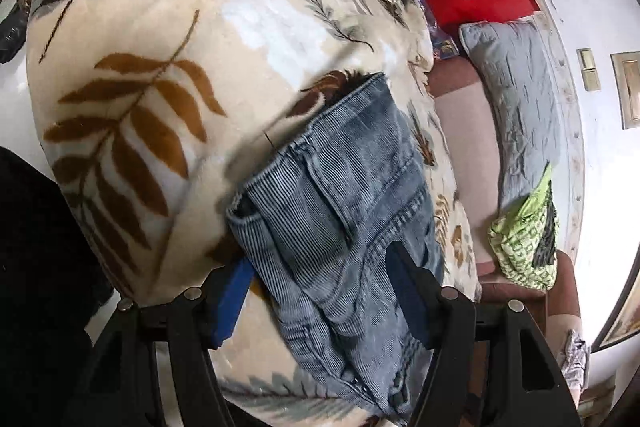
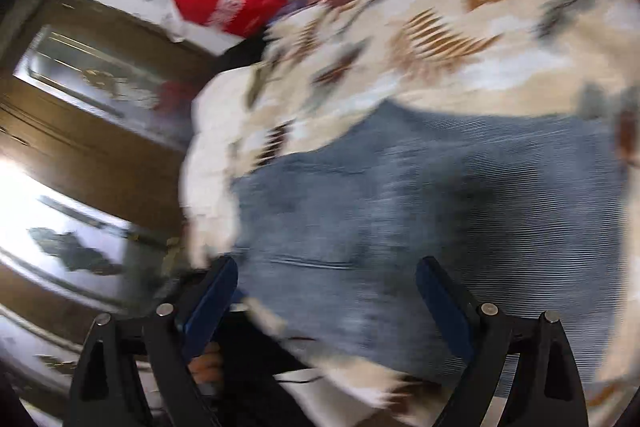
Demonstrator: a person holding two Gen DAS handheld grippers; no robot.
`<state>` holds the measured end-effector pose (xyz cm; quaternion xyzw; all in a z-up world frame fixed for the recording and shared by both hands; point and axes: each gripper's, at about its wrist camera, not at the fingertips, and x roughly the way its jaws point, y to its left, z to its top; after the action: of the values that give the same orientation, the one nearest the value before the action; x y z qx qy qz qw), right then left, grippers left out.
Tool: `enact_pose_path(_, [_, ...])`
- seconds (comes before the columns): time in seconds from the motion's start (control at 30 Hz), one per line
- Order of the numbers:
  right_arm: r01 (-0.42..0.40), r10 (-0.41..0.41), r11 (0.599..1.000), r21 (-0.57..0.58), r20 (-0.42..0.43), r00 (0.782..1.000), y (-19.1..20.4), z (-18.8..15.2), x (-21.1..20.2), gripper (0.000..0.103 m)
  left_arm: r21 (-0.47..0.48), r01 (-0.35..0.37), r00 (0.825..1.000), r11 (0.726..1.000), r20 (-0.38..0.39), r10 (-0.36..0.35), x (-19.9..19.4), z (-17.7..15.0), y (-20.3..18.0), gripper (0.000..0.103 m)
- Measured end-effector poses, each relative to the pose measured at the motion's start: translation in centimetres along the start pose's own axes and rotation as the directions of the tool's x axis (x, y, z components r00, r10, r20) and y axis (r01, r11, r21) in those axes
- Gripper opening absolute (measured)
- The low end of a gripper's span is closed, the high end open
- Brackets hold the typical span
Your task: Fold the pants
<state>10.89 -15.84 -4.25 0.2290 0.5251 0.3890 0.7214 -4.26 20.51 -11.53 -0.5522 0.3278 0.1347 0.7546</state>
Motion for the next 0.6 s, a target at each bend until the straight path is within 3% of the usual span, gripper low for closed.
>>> enact_pose_path(0.07, [-0.046,0.05,0.998,0.053,-0.061,0.997,-0.6,0.2,2.8,0.092,0.017,-0.025,1.0,1.0,0.003,0.025,0.1,0.1,0.1,0.053])
enact_pose_path(0.1, [-0.032,0.042,0.996,0.089,-0.117,0.992,-1.7,0.0,4.8,0.093,0.033,-0.052,0.999,0.998,0.006,0.052,0.7,0.2,0.0,0.034])
enact_pose_path(0.13, [0.015,0.012,0.99,0.137,-0.19,0.982,-3.2,-0.5,7.1,0.093,0.043,-0.075,0.997,0.996,0.01,0.074,0.8,0.4,0.0,0.026])
enact_pose_path(0.2, [-0.016,0.04,0.987,0.158,-0.145,0.989,-3.5,-0.7,6.7,0.095,0.055,-0.091,0.996,0.994,0.012,0.09,1.0,0.8,-0.3,0.02])
enact_pose_path(0.3, [0.028,-0.014,0.992,0.125,-0.114,0.993,-1.6,-0.2,4.9,0.095,0.088,-0.116,0.993,0.989,0.028,0.114,0.8,0.6,-0.5,0.017])
enact_pose_path(0.4, [-0.063,0.07,0.995,0.083,-0.084,0.994,0.3,0.7,4.6,0.095,0.103,-0.132,0.991,0.986,0.036,0.129,0.8,0.5,-0.8,0.014])
enact_pose_path(0.47, [-0.037,0.047,0.996,0.086,-0.122,0.991,-0.4,0.7,7.2,0.095,0.106,-0.136,0.99,0.985,0.035,0.133,0.8,0.5,-1.3,0.013])
enact_pose_path(0.5, [0.014,0.006,0.995,0.104,-0.188,0.982,-1.5,0.3,9.4,0.095,0.11,-0.136,0.99,0.985,0.034,0.133,0.6,0.5,-1.5,0.012])
enact_pose_path(0.6, [-0.034,0.056,0.988,0.151,-0.144,0.988,-1.8,0.1,8.4,0.095,0.164,-0.155,0.987,0.974,0.069,0.146,0.0,0.3,-3.0,0.011])
